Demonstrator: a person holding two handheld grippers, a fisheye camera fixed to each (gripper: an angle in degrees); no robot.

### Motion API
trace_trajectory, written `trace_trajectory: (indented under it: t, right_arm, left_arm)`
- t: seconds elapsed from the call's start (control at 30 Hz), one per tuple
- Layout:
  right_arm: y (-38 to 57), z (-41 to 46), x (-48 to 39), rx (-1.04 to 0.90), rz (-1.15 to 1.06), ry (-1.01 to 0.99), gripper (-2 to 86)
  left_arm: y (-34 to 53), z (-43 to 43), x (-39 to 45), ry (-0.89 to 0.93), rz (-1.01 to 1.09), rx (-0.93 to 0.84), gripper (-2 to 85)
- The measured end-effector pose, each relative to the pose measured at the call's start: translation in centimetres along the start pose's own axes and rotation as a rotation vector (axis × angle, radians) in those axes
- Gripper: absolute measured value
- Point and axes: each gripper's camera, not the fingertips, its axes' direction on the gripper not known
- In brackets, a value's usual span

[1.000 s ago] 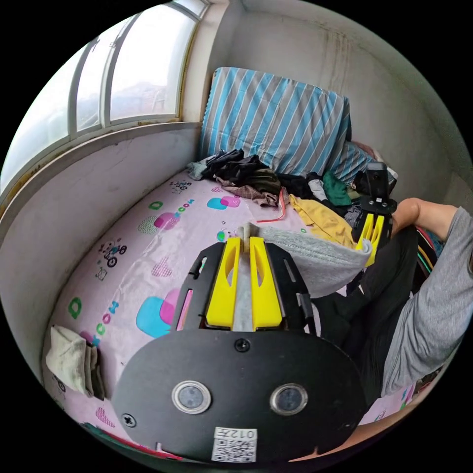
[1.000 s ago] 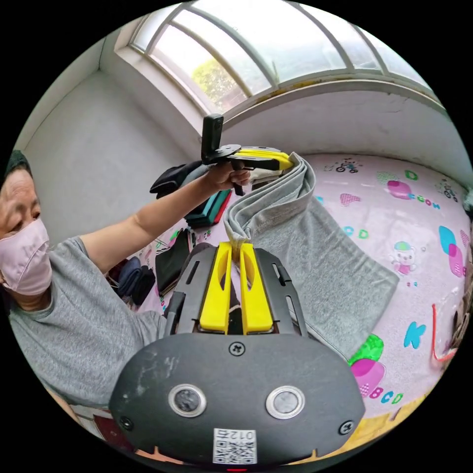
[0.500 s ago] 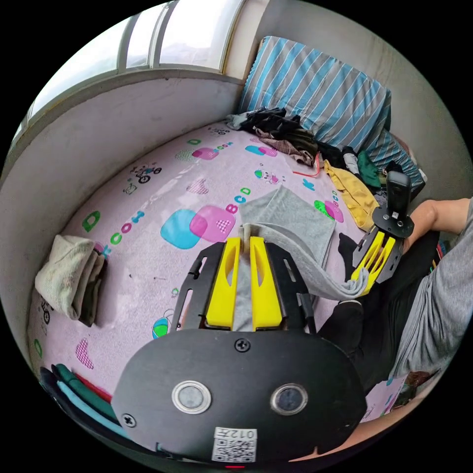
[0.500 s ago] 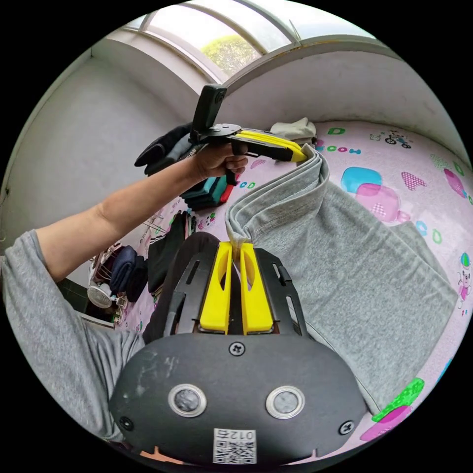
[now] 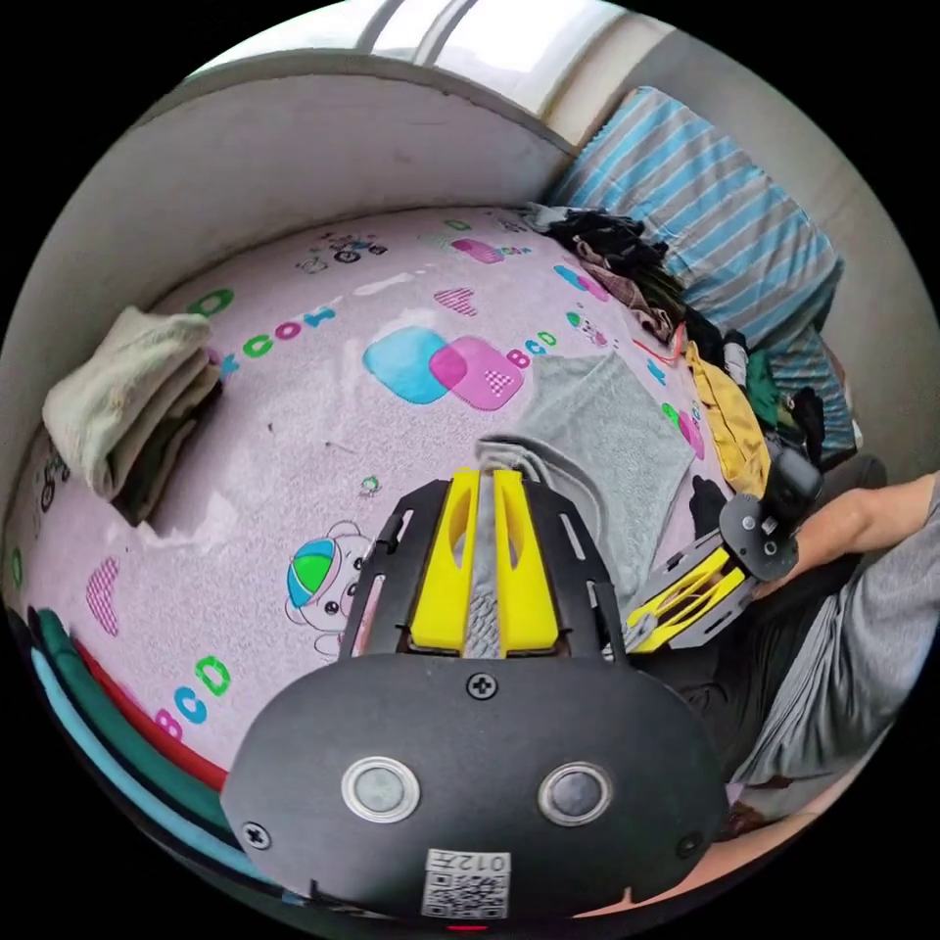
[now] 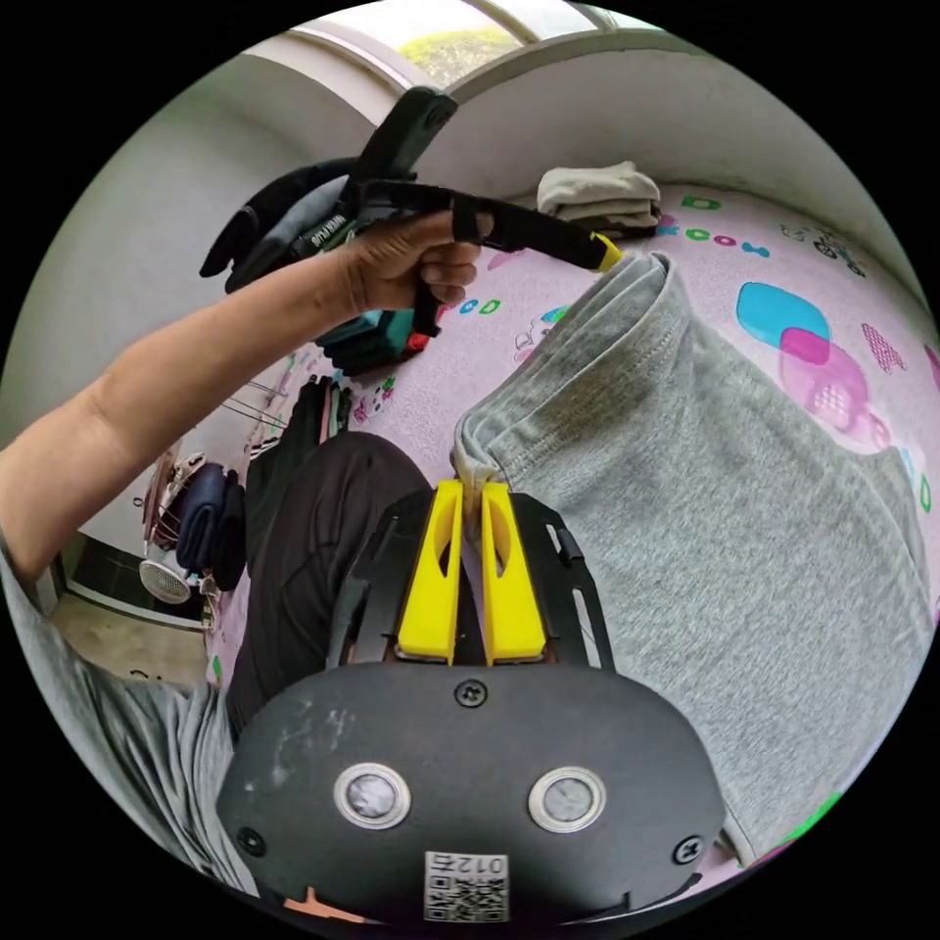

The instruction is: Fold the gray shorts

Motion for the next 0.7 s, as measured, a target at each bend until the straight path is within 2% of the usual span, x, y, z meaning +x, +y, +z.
trace_trajectory:
  t: [0.17, 0.3, 0.4, 0.57, 0.7]
  right_arm:
    - [0.7, 2.9, 1.8, -0.06, 0.013, -0.074, 4.4]
    - [1.7, 1.8, 3.0, -0.041, 0.035, -0.121, 3.5]
    - [2.3, -1.6, 4.4, -0.047, 0.008, -0.128, 2.3]
    - [3.1, -12.0, 9.5, -0.096, -0.004, 0.036, 0.7]
    - [4.3, -20.6, 13.1, -0.078, 0.061, 0.136, 0.1]
  left_arm:
    - [1.9, 1.3, -3.8, 0.098, -0.194, 0.095, 1.3]
    - [2.1, 3.6, -3.7, 0.119, -0.247, 0.031, 2.1]
    - [1.5, 5.0, -2.4, 0.117, -0.275, -0.007, 2.9]
    - [0.2, 7.1, 0.2, 0.133, -0.294, -0.092, 3.8]
    - [-2.7, 9.8, 3.0, 0.066, -0.208, -0.293, 4.4]
